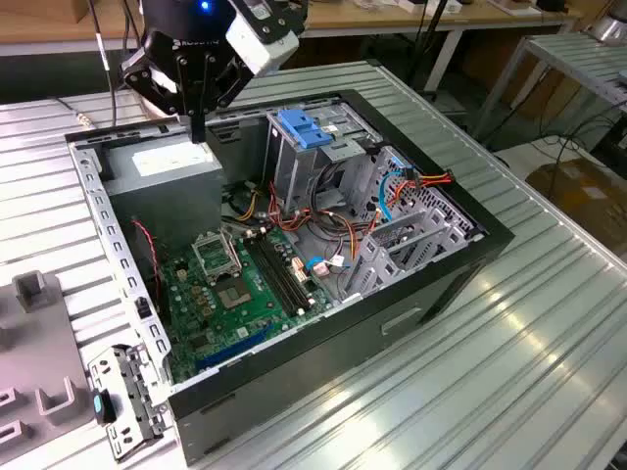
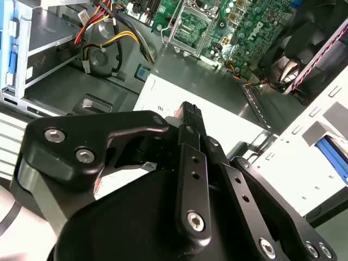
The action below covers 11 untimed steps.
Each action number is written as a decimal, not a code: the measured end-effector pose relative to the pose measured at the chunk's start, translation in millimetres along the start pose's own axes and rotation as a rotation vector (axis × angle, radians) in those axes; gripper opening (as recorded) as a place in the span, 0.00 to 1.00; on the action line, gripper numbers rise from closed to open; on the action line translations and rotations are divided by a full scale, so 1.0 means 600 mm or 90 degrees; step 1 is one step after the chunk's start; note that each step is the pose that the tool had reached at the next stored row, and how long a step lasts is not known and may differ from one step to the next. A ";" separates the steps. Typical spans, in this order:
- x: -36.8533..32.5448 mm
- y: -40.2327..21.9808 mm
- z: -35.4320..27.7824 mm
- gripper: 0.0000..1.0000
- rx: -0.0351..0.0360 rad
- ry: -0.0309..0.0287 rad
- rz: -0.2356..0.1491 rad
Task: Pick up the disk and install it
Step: 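Reach for the disk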
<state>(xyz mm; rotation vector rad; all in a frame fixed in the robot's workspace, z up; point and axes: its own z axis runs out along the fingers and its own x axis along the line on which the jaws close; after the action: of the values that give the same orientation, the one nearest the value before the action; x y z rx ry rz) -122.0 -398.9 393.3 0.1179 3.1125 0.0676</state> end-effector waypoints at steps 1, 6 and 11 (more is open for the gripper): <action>0.000 0.000 0.000 0.11 0.0000 0.0000 0.000; 0.003 0.000 0.000 0.11 -0.0001 -0.0001 0.000; 0.010 -0.001 0.000 0.11 0.0000 0.0000 0.000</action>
<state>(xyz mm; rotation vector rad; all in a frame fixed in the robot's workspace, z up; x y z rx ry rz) -128.1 -398.9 393.3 0.1179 3.1125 0.0676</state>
